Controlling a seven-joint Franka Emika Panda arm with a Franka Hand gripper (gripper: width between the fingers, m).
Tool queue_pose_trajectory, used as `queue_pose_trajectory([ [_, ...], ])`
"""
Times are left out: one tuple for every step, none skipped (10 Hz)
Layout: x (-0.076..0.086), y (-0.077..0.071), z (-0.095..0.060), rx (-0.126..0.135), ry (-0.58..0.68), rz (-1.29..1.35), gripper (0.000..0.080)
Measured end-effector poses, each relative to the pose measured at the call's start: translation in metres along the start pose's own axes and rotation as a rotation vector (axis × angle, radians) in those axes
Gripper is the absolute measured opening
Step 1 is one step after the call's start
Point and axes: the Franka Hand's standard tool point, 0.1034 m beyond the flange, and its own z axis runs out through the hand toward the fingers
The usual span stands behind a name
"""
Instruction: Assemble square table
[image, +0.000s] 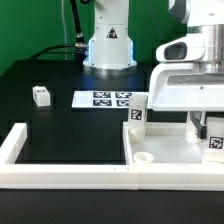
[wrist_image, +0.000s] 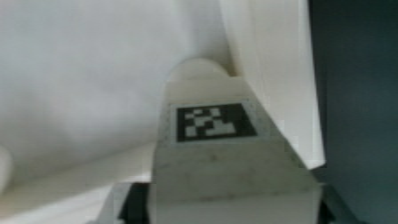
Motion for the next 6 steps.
queue_pose_trajectory([
  [-0.001, 0.001, 0.000, -0.013, -0.002, 0.172, 0.0293],
  [-0.004, 0.002, -0.001, -0.042, -0.013, 0.381, 0.0293],
  [-0.005, 0.003, -0.002, -0.041, -0.023, 0.613, 0.0293],
  [-0.004, 0.006, -0.001, -0.011, -0.052, 0.848, 0.0293],
  [-0.002, 0.012, -0.001, 0.030, -0.114, 1.049, 0.0294],
  [-0.004, 0.011, -0.001, 0.026, -0.122, 1.101, 0.0294],
])
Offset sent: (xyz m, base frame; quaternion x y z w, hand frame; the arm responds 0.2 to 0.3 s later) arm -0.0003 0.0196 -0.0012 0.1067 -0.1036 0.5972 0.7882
